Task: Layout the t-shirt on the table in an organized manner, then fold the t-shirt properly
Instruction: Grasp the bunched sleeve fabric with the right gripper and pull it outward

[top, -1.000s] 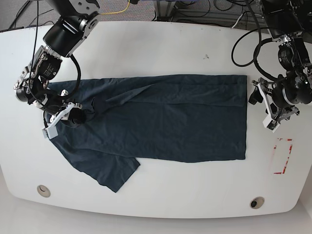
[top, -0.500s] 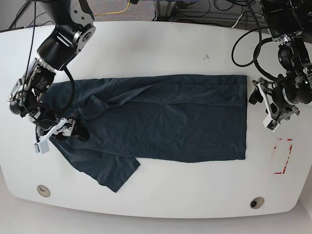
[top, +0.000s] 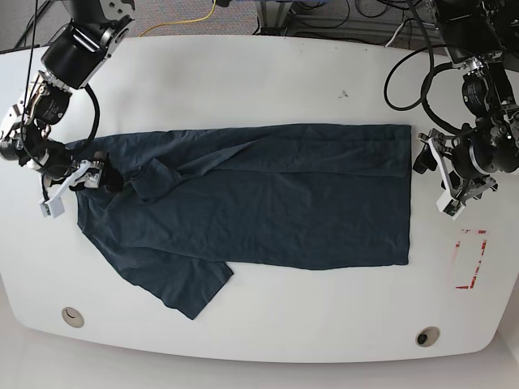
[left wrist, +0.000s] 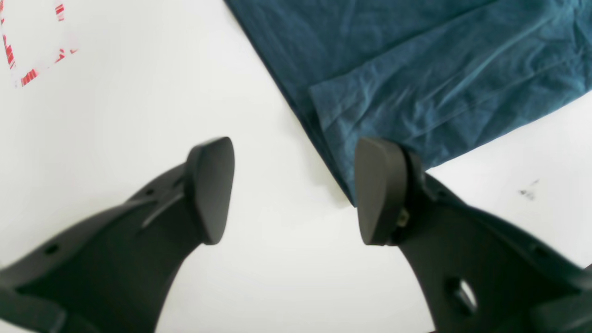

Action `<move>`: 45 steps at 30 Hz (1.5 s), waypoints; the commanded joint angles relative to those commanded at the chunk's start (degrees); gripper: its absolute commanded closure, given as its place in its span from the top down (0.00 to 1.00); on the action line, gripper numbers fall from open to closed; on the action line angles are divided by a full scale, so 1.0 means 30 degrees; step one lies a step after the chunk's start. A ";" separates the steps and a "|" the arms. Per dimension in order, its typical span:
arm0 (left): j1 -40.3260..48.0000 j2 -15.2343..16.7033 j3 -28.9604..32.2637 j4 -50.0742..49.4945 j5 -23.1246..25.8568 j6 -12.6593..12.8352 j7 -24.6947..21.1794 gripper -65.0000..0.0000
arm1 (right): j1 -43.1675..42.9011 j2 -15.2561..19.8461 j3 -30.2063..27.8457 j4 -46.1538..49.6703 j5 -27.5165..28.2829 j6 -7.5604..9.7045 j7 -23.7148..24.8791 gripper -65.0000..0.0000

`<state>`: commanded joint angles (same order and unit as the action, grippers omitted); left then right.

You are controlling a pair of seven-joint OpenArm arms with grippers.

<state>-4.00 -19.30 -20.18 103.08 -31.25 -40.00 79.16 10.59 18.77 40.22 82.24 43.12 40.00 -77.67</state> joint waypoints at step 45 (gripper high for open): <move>0.0234 0.0029 0.0000 0.0000 -0.0029 0.0000 -0.0059 0.59 | -0.0088 -0.1495 -0.2139 0.0088 -0.0147 0.0000 0.0381 0.07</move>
<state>-3.30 -19.21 -20.18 103.08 -31.34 -40.00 78.99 10.33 14.29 33.80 82.51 42.68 40.00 -76.53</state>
